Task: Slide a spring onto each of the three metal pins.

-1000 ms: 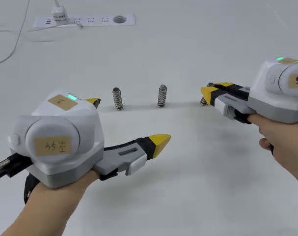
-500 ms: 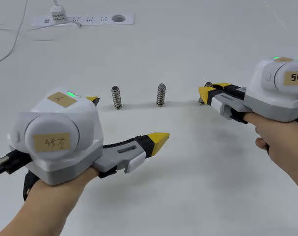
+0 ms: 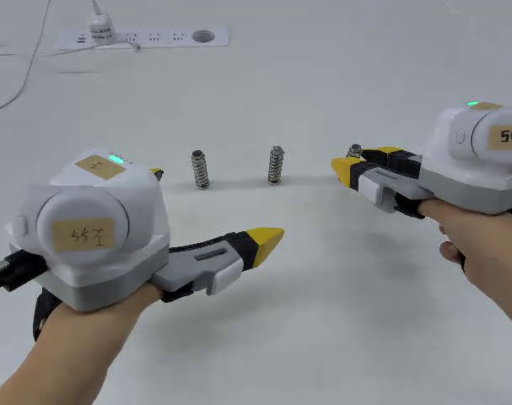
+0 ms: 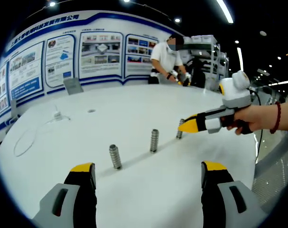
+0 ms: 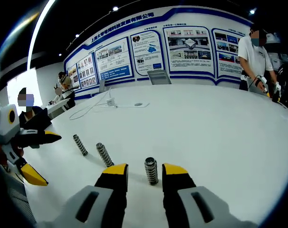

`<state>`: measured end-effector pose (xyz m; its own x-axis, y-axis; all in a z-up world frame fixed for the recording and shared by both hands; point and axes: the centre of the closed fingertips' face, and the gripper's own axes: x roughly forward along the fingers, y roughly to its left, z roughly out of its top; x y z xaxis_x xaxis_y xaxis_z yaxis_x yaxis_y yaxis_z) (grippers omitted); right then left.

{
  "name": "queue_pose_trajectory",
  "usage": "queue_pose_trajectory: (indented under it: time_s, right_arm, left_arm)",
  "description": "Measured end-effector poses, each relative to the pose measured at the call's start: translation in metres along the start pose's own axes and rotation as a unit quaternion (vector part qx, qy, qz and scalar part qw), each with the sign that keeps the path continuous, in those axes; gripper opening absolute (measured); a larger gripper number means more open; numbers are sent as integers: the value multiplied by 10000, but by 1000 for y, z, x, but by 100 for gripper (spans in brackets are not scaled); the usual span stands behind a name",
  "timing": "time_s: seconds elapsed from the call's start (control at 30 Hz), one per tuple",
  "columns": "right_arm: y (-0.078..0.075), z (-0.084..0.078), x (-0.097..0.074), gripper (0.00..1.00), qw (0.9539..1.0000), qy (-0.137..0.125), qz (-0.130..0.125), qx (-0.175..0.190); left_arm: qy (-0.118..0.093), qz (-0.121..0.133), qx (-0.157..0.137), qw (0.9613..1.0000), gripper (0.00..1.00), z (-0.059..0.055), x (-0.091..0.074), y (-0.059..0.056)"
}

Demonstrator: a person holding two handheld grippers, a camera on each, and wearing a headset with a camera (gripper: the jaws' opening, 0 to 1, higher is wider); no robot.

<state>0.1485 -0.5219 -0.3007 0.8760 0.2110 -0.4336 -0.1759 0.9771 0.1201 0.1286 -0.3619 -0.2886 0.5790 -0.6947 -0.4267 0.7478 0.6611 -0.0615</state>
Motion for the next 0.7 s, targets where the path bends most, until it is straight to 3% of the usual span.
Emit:
queue_pose_trajectory:
  time_s: [0.13,0.4,0.7]
  right_arm:
    - [3,2,-7,42,9999,77,-22,-71]
    - [15,8,-23,53,9994,122,177,-288]
    - [35,4,-40,64,9977,284,511,-349]
  left_arm:
    - [9,-1,-159,9999,95,1,-2,5]
    - [38,66,-182,9998,96,3,-14,12]
    - [122,55,-111,9998,96,-1,-29,15]
